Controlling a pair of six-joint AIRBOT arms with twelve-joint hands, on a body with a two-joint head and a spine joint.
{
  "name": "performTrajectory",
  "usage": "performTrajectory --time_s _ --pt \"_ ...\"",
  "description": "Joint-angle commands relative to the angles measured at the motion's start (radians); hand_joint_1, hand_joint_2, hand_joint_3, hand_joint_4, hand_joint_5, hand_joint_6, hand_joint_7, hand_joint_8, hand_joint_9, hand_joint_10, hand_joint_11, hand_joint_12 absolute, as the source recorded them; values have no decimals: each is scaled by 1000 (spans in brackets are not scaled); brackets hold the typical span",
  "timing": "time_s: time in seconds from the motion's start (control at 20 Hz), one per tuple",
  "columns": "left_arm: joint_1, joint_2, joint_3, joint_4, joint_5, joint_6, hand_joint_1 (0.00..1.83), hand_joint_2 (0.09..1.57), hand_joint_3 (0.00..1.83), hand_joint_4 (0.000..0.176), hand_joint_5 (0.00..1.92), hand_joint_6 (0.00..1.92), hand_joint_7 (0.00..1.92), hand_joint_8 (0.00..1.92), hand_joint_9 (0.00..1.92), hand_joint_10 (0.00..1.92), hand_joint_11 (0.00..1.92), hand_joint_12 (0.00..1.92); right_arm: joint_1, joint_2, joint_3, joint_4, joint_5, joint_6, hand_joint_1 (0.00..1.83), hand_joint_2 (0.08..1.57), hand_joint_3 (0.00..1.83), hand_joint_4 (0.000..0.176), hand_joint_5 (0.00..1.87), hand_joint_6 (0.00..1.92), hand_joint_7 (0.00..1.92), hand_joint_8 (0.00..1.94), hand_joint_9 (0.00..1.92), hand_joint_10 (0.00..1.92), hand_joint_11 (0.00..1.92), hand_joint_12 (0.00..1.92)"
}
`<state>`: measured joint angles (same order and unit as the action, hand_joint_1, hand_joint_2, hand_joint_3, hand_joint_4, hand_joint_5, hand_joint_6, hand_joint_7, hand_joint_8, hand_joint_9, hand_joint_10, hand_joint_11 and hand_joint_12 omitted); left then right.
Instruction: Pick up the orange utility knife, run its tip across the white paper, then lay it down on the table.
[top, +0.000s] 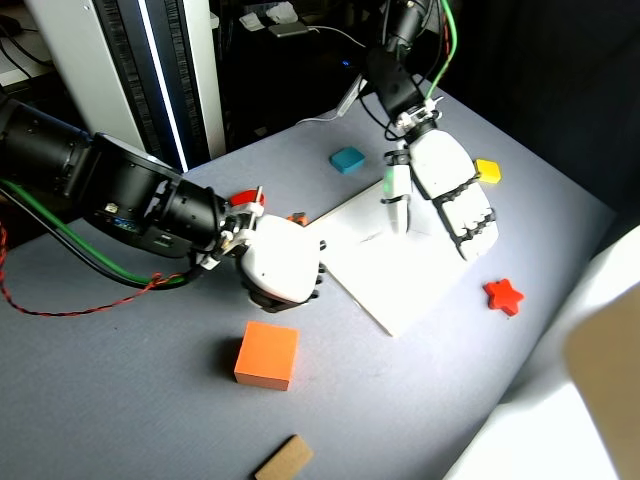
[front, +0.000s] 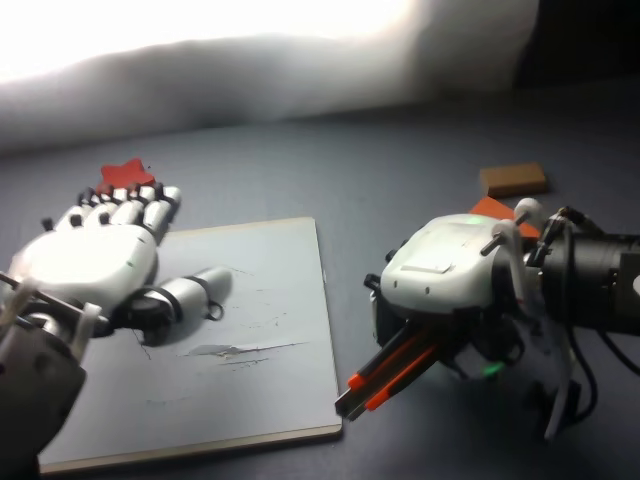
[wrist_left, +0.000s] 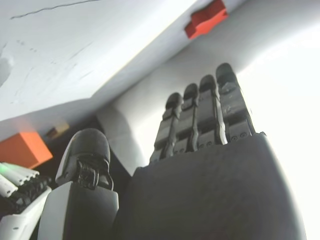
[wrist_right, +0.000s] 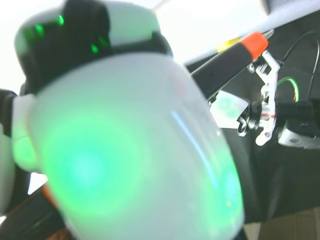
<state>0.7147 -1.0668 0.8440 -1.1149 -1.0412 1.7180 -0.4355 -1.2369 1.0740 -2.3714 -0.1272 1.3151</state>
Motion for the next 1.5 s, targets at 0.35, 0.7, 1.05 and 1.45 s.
performTrajectory --time_s 0.35,0.7,1.05,1.45 --pt "16 4 -5 46 -133 -2 50 1320 0 0 0 0 0 0 0 0 0 50 -13 50 -28 -23 -64 -4 1195 848 958 0 728 1516 813 1941 1180 1921 1187 1921" --pt "19 5 -3 39 -140 -1 67 1315 0 0 0 0 1 0 5 2 27 14 -11 77 -46 -48 -63 -6 981 1193 13 0 132 884 248 967 190 1379 63 1875" --pt "21 5 -10 39 -142 -1 96 1318 0 0 0 0 0 0 0 0 0 32 24 143 -125 -49 -38 -19 697 1107 0 0 0 0 0 0 24 100 0 145" --pt "10 14 -31 52 -141 -22 175 1311 0 0 243 55 318 49 297 82 0 1108 95 343 -294 -33 24 99 61 1156 1 0 302 103 385 32 289 342 0 1360"
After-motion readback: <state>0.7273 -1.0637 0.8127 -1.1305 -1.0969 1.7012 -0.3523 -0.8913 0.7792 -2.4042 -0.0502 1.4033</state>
